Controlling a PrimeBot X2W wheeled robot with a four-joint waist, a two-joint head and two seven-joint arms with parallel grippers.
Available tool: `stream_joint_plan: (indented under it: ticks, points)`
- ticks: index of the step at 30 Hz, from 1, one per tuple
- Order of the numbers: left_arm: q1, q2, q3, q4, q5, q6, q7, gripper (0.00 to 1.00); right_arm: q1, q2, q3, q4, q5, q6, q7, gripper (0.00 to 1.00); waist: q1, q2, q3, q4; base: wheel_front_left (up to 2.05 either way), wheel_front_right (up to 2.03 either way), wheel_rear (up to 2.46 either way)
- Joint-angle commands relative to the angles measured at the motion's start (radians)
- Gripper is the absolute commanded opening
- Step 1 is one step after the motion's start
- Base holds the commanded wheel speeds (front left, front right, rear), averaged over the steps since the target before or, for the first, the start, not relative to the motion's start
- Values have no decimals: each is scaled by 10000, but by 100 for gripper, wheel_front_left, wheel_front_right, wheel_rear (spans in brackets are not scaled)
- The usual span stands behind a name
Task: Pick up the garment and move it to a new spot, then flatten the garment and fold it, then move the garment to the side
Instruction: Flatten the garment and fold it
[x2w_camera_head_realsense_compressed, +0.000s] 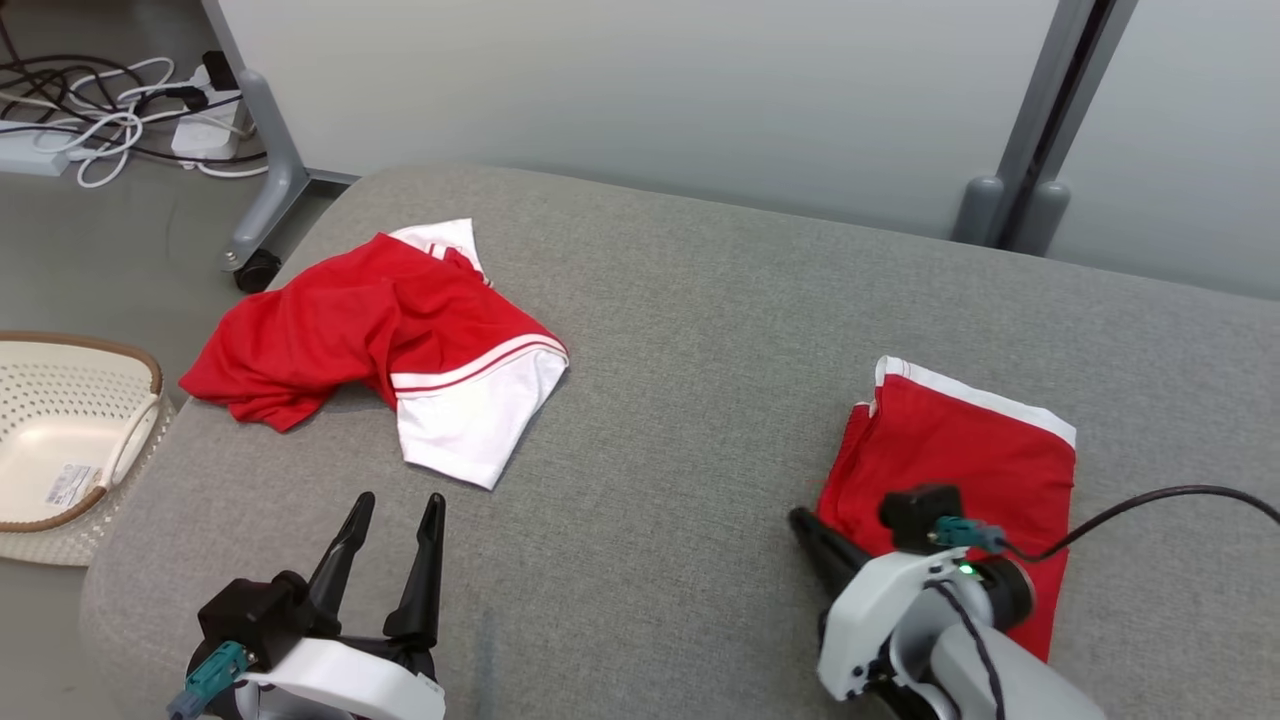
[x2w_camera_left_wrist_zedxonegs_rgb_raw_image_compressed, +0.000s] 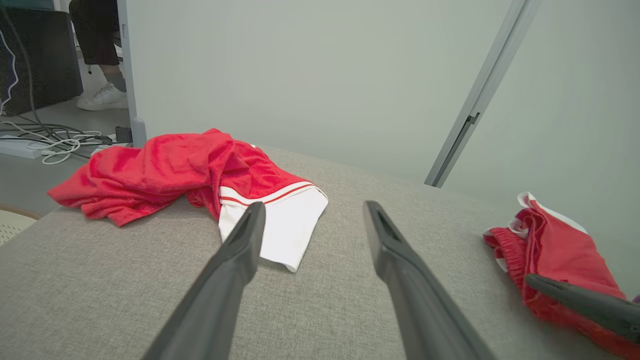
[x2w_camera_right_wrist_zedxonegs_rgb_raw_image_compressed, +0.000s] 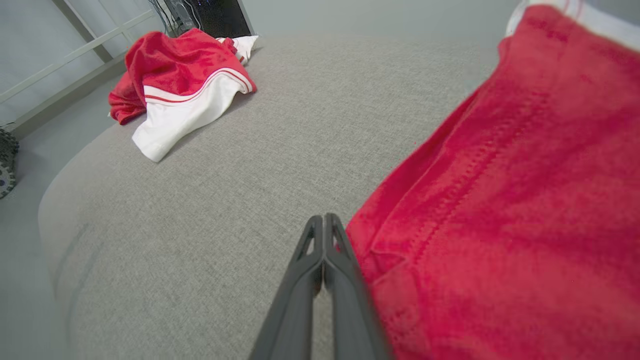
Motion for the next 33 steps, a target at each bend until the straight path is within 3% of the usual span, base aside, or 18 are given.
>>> stream_joint_plan:
  ticks: [1, 5, 10, 20, 21, 23, 25, 33]
  points:
    - [-2, -4, 43, 0, 27, -21, -18, 100, 97, -13, 131, -140, 61, 1, 23, 0, 0, 0, -28, -79, 0, 0, 0]
    - [10, 7, 100, -58, 84, -21, -18, 100, 134, 77, 707, -1188, 473, 1, -344, 0, 0, 0, -103, -337, 0, 0, 0]
    - [172, 13, 216, -152, 155, -21, -18, 100, 120, -271, 500, -2214, 450, 0, -719, 0, 0, 0, -257, -814, 0, 0, 0]
    - [438, 0, 591, -349, 291, -20, -18, 100, 1075, -1207, -1345, -4278, -408, 1, -823, 3, 0, 0, -558, -1849, 0, 0, 0]
    - [442, 4, 650, -372, 298, -20, -16, 100, 1216, -1259, -1539, -4493, -521, 1, -822, 19, 0, 0, -579, -1950, 0, 0, 0]
    - [439, 35, 792, -462, 350, -19, -18, 100, 1525, -1292, -1953, -4914, -705, 1, -798, 35, 0, 0, -599, -2146, 0, 0, 0]
    - [438, 88, 875, -580, 452, -15, -18, 100, 1796, -1302, -2327, -5341, -966, 1, -692, 100, 0, 0, -598, -2322, 0, 0, 0]
    - [643, 169, 1316, -1545, 850, 186, -16, 100, 3135, -1014, -4246, -7004, -2430, 1, -618, 100, 0, 0, -541, -2776, 0, 0, 0]
